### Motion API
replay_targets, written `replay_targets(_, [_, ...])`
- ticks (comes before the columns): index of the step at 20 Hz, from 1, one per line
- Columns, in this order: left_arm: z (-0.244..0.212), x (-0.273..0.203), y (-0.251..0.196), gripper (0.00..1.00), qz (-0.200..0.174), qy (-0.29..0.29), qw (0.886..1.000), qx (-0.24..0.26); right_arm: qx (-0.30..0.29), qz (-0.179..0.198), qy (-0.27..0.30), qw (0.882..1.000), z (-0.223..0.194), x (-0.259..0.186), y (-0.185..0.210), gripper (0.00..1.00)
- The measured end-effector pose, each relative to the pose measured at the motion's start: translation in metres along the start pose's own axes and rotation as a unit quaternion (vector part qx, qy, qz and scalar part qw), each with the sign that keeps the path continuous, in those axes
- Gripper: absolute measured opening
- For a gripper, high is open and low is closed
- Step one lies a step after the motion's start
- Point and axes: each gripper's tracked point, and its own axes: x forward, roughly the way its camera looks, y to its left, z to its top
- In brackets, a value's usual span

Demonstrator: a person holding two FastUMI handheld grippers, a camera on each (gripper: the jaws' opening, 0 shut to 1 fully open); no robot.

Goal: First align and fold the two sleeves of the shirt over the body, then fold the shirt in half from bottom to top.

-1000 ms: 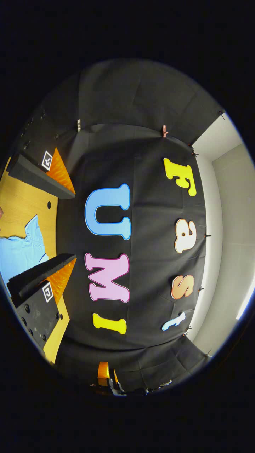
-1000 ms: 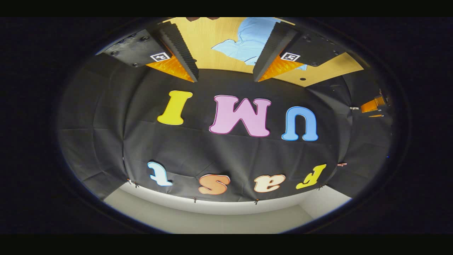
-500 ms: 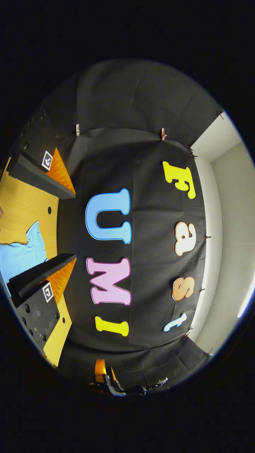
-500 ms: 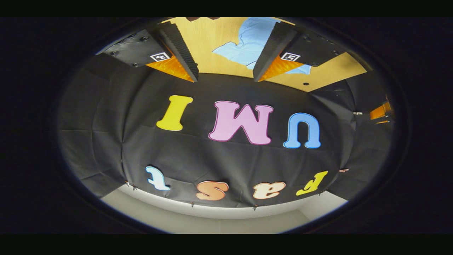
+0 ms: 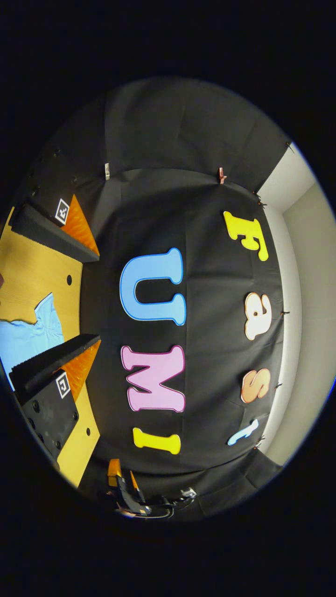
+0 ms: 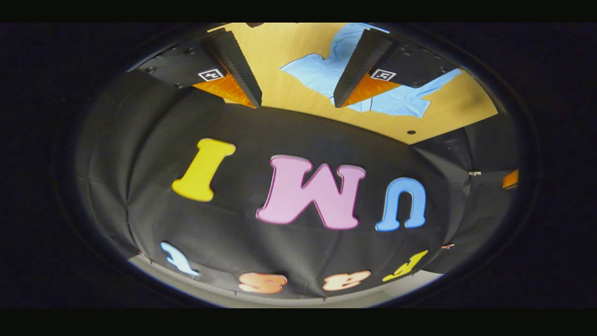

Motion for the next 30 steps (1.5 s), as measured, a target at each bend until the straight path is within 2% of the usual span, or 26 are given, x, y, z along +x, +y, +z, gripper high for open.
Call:
replay_targets(5, [-0.027,0.046,-0.038,0.99,0.013,0.039,0.999,0.007,0.057,0.027,0.112,0.992,-0.111,0.112,-0.024,0.96])
replay_targets(8, [-0.034,0.067,-0.062,0.99,0.022,0.048,0.998,0.015,0.059,0.042,0.175,0.982,-0.178,0.163,-0.029,0.98])
replay_targets(11, [-0.046,0.081,-0.083,0.98,0.003,0.059,0.998,0.028,0.069,0.043,0.232,0.969,-0.226,0.187,-0.027,0.98])
replay_targets(14, [-0.056,0.093,-0.092,0.98,-0.02,0.067,0.997,0.041,0.061,0.036,0.272,0.96,-0.258,0.194,-0.027,0.98])
replay_targets(15, [-0.062,0.095,-0.091,0.98,-0.028,0.075,0.996,0.042,0.061,0.035,0.284,0.956,-0.266,0.194,-0.025,0.95])
replay_targets(18, [-0.066,0.096,-0.078,0.98,-0.035,0.083,0.995,0.043,0.099,0.024,0.297,0.949,-0.271,0.195,-0.023,0.99])
replay_targets(19, [-0.071,0.096,-0.071,0.98,-0.031,0.086,0.995,0.044,0.103,0.015,0.299,0.948,-0.276,0.198,-0.027,0.94])
replay_targets(20, [-0.076,0.097,-0.066,0.98,-0.029,0.093,0.994,0.046,0.107,0.014,0.297,0.949,-0.275,0.202,-0.027,0.82])
replay_targets(23, [-0.081,0.097,-0.055,0.98,-0.029,0.101,0.993,0.048,0.121,0.002,0.296,0.947,-0.27,0.203,-0.024,0.32])
replay_targets(24, [-0.081,0.098,-0.051,0.98,-0.028,0.101,0.994,0.045,0.137,0.009,0.293,0.946,-0.261,0.203,-0.018,0.15])
replay_targets(25, [-0.083,0.099,-0.046,0.98,-0.024,0.101,0.994,0.04,0.151,0.017,0.279,0.948,-0.249,0.205,-0.009,0.1])
replay_targets(27, [-0.089,0.103,-0.036,0.98,-0.016,0.107,0.994,0.026,0.172,0.05,0.241,0.954,-0.212,0.206,0.016,0.1])
replay_targets(28, [-0.093,0.106,-0.031,0.98,-0.013,0.112,0.993,0.017,0.18,0.073,0.226,0.955,-0.195,0.205,0.031,0.05])
replay_targets(29, [-0.1,0.108,-0.027,0.98,-0.01,0.119,0.993,0.007,0.19,0.099,0.22,0.952,-0.182,0.203,0.051,0.09])
replay_targets(30, [-0.108,0.11,-0.023,0.99,-0.007,0.13,0.992,-0.006,0.2,0.123,0.22,0.947,-0.173,0.199,0.071,0.1])
